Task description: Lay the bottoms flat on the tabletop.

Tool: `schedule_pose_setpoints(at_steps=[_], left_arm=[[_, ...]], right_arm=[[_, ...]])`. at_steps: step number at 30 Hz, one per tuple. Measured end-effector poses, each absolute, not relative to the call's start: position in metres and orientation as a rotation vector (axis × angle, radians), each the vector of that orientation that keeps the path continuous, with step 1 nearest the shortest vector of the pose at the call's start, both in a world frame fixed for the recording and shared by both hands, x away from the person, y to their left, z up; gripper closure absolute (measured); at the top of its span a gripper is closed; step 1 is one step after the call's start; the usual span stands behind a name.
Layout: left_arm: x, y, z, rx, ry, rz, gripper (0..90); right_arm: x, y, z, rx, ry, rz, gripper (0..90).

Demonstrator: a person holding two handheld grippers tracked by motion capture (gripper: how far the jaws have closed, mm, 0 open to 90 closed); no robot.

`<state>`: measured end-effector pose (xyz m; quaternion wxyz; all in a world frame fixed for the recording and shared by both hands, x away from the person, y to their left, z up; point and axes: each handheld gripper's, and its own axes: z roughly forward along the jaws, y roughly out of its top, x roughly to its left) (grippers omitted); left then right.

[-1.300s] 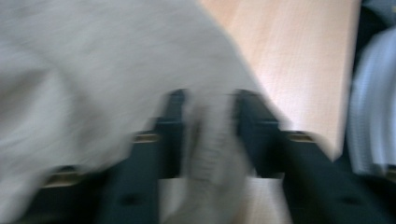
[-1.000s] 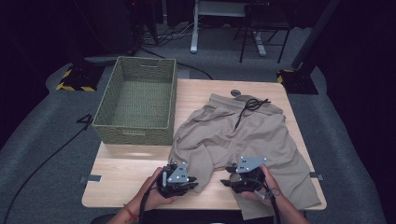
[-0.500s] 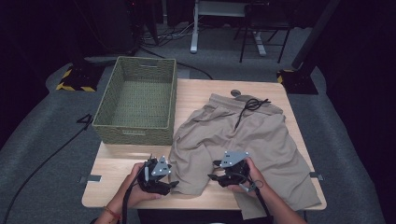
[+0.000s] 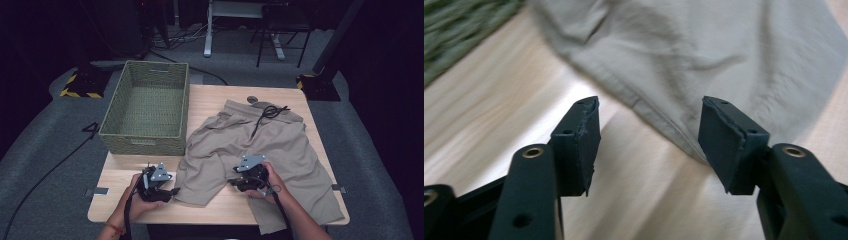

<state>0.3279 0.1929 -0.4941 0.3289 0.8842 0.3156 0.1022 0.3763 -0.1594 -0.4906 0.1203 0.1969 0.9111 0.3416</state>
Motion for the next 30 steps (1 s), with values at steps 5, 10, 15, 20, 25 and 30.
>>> schedule_pose_setpoints(at_steps=[5, 10, 15, 20, 25, 30], left_arm=[[0.331, 0.2, -0.494, 2.3, 0.884, 0.293, 45.3], [0.332, 0.204, -0.492, 2.31, 0.904, 0.323, 50.7], [0.334, 0.209, -0.492, 2.288, 0.97, 0.339, 50.2], [0.335, 0.206, -0.49, 2.3, 0.995, 0.382, 49.5], [0.326, 0.198, -0.484, 2.27, 0.913, 0.358, 31.4], [0.302, 0.162, -0.465, 2.268, 0.653, 0.309, 26.1]], right_arm=[[0.381, -0.17, -0.49, 0.572, 2.652, 0.994, 84.2], [0.376, -0.194, -0.466, 0.579, 2.561, 1.098, 88.6], [0.374, -0.221, -0.446, 0.65, 2.458, 1.17, 88.6], [0.377, -0.241, -0.44, 0.713, 2.427, 1.232, 88.4], [0.381, -0.228, -0.455, 0.723, 2.475, 1.08, 78.4], [0.383, -0.222, -0.461, 0.73, 2.488, 1.058, 71.5]])
